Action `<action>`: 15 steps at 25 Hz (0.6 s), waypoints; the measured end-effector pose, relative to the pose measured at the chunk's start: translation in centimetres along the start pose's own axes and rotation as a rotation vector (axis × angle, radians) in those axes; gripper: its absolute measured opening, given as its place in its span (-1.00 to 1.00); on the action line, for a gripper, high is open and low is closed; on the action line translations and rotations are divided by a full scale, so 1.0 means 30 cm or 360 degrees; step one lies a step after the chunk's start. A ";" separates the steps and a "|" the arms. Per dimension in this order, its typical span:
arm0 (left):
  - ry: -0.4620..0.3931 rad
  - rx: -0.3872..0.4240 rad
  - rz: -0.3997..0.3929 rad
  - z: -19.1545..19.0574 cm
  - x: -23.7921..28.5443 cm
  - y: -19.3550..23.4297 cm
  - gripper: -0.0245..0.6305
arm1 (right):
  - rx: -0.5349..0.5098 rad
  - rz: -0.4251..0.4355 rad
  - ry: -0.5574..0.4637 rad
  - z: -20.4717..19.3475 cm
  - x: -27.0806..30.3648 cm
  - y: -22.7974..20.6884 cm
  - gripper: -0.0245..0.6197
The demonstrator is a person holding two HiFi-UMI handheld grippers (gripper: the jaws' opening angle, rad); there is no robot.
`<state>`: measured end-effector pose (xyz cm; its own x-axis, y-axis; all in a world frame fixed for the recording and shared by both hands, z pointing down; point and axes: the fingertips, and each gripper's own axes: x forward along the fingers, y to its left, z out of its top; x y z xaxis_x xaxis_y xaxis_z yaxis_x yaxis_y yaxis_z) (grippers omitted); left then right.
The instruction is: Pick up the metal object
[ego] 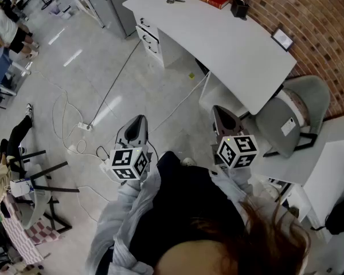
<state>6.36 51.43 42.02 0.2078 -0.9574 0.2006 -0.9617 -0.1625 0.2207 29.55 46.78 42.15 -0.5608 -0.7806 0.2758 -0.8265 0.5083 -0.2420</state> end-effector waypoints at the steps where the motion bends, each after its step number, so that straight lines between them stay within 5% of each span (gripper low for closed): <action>1: 0.0004 -0.0004 -0.0004 -0.012 -0.001 -0.012 -0.82 | -0.0005 0.0002 0.0006 -0.009 -0.006 -0.005 -0.91; 15: 0.0022 -0.0067 -0.0011 -0.012 0.199 0.046 -0.82 | 0.0054 -0.0033 0.0005 0.012 0.165 -0.109 -0.91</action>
<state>6.35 45.57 43.86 0.2173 -0.9529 0.2118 -0.9519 -0.1588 0.2622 29.49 41.12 43.98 -0.5441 -0.7896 0.2839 -0.8357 0.4796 -0.2676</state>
